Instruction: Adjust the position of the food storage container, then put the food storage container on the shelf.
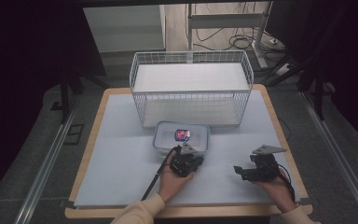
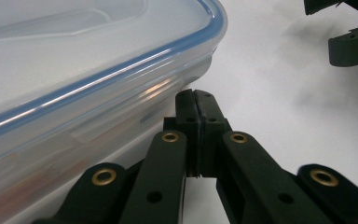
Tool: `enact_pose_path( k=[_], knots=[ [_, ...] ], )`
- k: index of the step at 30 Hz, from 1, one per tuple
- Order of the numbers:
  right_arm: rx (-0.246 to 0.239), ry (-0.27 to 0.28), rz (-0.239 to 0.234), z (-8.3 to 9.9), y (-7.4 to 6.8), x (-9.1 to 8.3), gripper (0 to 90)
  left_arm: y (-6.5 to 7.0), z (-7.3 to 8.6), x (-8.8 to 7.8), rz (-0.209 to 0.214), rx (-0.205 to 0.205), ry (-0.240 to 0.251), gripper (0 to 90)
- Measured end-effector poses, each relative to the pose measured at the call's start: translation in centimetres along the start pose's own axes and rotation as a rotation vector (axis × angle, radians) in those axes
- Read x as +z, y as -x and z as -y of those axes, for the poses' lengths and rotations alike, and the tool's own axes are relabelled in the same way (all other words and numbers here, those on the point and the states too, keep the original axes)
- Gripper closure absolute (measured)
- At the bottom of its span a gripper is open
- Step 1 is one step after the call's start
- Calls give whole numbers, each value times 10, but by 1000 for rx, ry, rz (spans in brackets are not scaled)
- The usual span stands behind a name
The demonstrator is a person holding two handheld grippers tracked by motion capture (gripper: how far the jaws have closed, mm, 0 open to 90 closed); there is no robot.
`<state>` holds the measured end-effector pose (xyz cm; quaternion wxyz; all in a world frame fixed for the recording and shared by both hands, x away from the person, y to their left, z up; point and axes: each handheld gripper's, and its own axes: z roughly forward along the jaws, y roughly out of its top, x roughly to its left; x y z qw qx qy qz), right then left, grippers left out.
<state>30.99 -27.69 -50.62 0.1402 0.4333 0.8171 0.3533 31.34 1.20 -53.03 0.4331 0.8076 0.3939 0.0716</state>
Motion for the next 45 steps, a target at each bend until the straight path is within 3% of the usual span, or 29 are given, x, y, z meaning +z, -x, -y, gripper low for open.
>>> enact_pose_path(
  k=[6,12,14,17,22,27,30,31,32,33,34,35,41,45],
  knots=[
    [4,3,2,0,0,-1,161,3,2,-7,22,3,0,890],
    [2,11,-2,0,0,-3,161,8,10,-36,62,22,14,893],
    [7,10,-2,0,1,-3,160,6,12,-45,78,27,-3,893],
    [6,12,-1,0,1,-3,160,0,18,-63,59,34,-5,894],
    [3,11,-4,0,1,-3,160,-15,26,-85,48,-4,13,894],
    [2,8,-7,1,1,-3,158,-30,23,-106,54,-34,18,854],
    [-1,5,-8,1,1,-3,157,-40,19,-116,59,-58,12,773],
    [-2,2,-10,1,1,-2,157,-43,19,-120,34,-69,26,684],
    [-2,2,-10,1,1,-2,157,-46,18,-123,21,-80,30,684],
    [-2,-6,-9,1,0,-1,155,-50,17,-125,12,-97,26,572],
    [-2,-6,-9,1,0,-1,155,-52,17,-127,9,-109,29,572],
    [-10,-3,-8,1,0,-1,155,-56,17,-129,8,-129,35,472],
    [-13,17,-1,0,-1,-4,155,-69,17,-133,-1,-180,18,339],
    [3,18,-14,-1,0,-3,153,-75,17,-135,3,-206,4,306]
  ],
)
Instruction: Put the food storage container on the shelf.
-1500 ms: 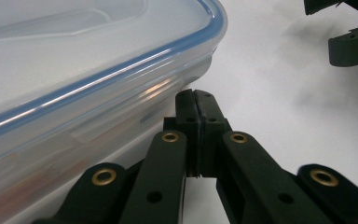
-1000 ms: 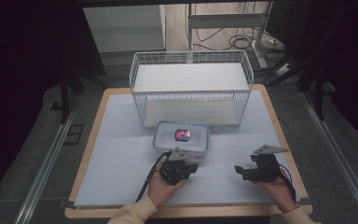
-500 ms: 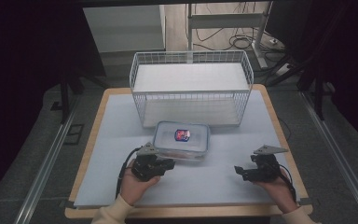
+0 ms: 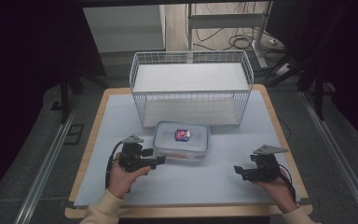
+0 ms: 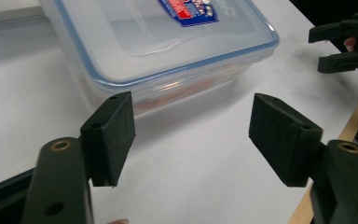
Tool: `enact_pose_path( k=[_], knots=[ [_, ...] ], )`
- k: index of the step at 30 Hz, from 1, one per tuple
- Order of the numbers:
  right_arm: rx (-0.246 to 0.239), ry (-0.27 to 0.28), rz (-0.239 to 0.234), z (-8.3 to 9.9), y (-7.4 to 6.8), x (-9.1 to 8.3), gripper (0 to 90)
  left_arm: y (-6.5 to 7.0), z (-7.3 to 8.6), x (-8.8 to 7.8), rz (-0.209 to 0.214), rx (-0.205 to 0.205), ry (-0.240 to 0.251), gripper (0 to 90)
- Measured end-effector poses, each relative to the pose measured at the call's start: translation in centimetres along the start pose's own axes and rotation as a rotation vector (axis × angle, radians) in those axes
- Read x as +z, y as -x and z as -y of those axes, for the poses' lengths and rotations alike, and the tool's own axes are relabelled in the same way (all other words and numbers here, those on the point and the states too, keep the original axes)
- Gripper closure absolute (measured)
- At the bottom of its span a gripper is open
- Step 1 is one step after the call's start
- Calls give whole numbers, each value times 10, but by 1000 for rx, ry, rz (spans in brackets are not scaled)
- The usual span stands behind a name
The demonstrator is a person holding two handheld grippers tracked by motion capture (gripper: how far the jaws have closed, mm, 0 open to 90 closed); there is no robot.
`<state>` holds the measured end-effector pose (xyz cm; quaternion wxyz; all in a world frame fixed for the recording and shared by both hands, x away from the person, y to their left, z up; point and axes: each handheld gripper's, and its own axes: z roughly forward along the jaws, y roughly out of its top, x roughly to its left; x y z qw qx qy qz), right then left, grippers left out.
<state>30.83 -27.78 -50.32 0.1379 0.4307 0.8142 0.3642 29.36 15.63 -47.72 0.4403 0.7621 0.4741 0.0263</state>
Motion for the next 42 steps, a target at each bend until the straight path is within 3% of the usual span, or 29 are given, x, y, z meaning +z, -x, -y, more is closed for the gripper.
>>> enact_pose_path(
  k=[7,15,19,24,29,31,38,42],
  knots=[
    [0,1,-18,1,-2,1,149,-16,-7,4,32,-44,-28,291],
    [-13,23,-9,-1,-6,-1,154,-29,-29,3,90,-93,8,284],
    [-13,27,-16,-2,-6,-2,155,-34,-35,12,86,-98,-2,282],
    [14,46,-30,-3,-5,-4,154,-51,-38,21,64,-147,-10,271],
    [10,43,-25,-3,-5,-4,156,-64,-44,32,62,-174,-33,231],
    [9,37,-25,-3,-5,-3,158,-68,-46,40,95,-191,-37,216],
    [10,29,-18,-2,-4,-2,166,-73,-47,55,105,-197,-84,206],
    [8,26,-23,-4,-6,-1,177,-77,-46,58,131,-221,-82,198]
  ],
)
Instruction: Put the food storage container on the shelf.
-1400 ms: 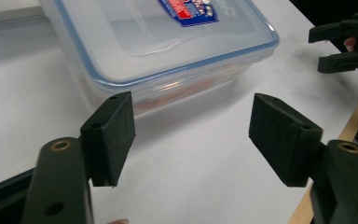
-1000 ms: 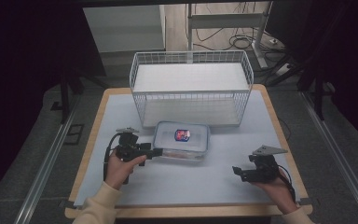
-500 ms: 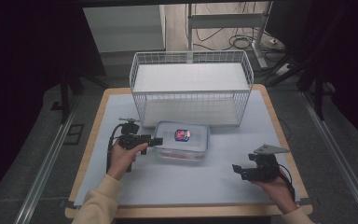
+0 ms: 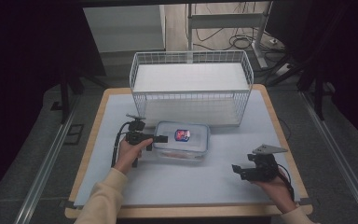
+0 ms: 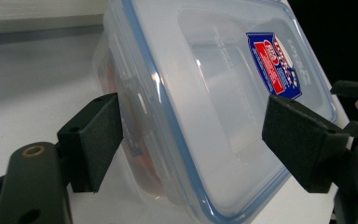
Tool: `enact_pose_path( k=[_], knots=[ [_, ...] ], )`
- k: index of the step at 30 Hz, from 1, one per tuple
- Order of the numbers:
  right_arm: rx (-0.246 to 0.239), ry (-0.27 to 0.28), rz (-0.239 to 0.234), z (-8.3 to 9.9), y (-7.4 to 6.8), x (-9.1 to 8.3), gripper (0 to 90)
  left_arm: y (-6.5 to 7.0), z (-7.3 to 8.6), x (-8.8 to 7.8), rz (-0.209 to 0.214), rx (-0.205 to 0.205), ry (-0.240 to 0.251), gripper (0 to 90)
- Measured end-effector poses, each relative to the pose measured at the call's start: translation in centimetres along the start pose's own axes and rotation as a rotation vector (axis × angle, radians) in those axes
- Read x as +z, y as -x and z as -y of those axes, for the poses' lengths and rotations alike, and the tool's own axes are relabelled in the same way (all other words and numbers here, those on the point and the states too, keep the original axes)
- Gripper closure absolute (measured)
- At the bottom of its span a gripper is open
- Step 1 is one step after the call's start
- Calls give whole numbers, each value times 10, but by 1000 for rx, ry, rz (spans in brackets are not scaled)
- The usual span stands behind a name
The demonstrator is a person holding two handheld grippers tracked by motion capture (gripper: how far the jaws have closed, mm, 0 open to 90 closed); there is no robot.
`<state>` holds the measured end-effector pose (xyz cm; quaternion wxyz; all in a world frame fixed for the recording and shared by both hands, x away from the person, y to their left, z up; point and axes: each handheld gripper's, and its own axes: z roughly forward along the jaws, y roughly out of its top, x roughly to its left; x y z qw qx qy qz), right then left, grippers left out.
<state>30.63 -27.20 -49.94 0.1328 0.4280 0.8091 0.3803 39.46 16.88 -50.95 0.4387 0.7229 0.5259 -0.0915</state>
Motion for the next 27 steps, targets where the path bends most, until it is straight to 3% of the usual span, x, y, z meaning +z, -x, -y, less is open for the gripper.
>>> enact_pose_path(
  k=[3,10,14,15,18,24,25,27],
  knots=[
    [-6,0,-5,-2,-2,1,178,-3,-1,4,30,-23,-3,186],
    [-13,-4,-21,-8,-7,6,180,-3,-1,4,33,-40,5,202],
    [25,29,-74,-22,-9,6,199,-6,0,2,47,-61,21,238],
    [3,38,-82,-32,-13,7,203,-6,1,2,47,-61,22,239],
    [-2,46,-95,-41,-16,11,204,-6,1,2,47,-61,26,239],
    [55,51,-179,-66,-20,35,207,-7,2,3,50,-59,32,238],
    [84,43,-209,-74,-20,45,207,-7,2,3,50,-59,32,238],
    [96,44,-216,-76,-19,48,207,-7,2,3,50,-58,34,238]
  ],
)
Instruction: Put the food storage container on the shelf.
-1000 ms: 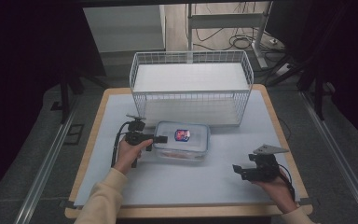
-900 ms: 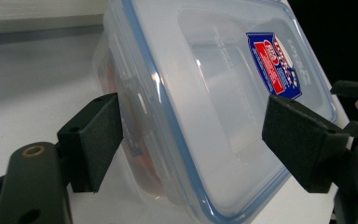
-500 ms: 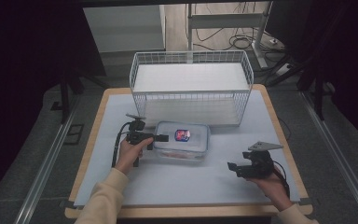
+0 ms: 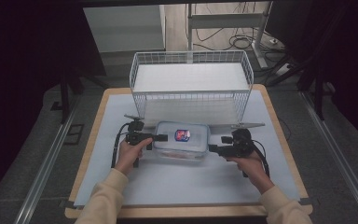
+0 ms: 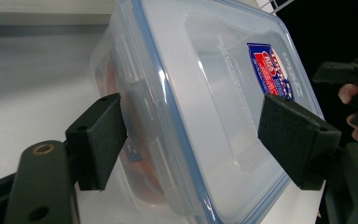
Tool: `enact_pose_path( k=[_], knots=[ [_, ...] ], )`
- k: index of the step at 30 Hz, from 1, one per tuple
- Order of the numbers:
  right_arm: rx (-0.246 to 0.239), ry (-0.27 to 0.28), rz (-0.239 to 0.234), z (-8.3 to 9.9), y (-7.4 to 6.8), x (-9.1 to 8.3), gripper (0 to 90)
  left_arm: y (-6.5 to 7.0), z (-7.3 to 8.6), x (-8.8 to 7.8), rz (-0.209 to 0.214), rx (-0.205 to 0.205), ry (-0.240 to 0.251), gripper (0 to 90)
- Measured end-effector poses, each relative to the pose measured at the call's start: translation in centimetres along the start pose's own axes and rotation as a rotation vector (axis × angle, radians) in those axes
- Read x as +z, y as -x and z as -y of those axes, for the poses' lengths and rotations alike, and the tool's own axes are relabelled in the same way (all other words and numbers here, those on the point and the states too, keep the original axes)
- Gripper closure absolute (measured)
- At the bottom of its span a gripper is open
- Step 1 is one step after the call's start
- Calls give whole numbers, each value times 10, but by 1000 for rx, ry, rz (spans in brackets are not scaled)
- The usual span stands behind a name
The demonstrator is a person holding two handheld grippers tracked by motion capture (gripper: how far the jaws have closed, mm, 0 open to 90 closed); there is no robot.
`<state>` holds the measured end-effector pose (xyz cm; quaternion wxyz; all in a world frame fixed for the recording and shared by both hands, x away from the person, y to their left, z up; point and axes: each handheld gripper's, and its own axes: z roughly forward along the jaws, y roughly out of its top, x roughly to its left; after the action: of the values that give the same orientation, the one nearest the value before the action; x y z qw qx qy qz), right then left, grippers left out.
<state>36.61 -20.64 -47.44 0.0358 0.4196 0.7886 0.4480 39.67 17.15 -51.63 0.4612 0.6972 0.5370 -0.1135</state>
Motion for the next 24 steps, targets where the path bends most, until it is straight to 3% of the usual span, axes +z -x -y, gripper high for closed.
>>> enact_pose_path(
  k=[3,8,16,20,22,24],
  knots=[
    [101,-9,-49,-9,8,16,204,0,0,0,0,1,1,237],
    [167,-32,-69,-12,15,31,207,0,0,0,0,2,4,238],
    [222,-70,-108,-14,20,52,189,0,2,0,0,1,13,237],
    [272,-91,-158,-12,22,58,177,0,3,0,1,2,17,236],
    [296,-96,-182,-11,24,60,185,0,3,0,1,2,21,236],
    [308,-82,-183,-11,26,57,250,0,3,0,1,2,24,236]
  ],
)
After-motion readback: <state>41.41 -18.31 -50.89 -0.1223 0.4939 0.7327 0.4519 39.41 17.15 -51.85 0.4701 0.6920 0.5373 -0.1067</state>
